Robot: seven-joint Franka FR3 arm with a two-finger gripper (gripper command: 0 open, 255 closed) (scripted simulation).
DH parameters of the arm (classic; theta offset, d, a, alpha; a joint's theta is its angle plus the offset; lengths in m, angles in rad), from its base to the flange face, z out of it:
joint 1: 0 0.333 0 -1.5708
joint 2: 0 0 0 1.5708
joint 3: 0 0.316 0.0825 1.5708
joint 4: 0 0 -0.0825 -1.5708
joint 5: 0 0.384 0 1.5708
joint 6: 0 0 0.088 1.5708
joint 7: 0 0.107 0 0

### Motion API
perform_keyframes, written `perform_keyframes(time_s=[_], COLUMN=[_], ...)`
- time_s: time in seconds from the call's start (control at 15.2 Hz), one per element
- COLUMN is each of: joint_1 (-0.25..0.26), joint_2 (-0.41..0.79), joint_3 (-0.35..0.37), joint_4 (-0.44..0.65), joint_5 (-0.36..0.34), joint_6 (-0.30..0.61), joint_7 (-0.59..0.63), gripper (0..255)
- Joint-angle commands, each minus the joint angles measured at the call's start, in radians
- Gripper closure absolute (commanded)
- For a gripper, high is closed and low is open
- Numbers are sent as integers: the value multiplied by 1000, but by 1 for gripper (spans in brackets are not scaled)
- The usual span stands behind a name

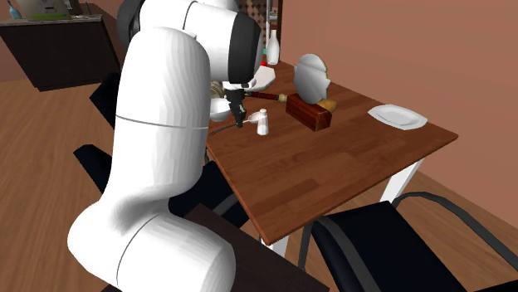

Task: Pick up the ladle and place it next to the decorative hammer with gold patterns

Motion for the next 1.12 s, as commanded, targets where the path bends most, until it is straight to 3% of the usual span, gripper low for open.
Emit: perform_keyframes(time_s=[0.0, 0.07, 0.4, 0.66, 1.06], joint_1=[0, 0, 0, 4, 4], joint_2=[0, 0, 0, -38, -38], joint_3=[0, 0, 0, 13, 13], joint_4=[0, 0, 0, 72, 72], joint_5=[0, 0, 0, 22, 22], joint_6=[0, 0, 0, -108, -108], joint_7=[0, 0, 0, -15, -15], gripper=[255, 0, 0, 0, 0])
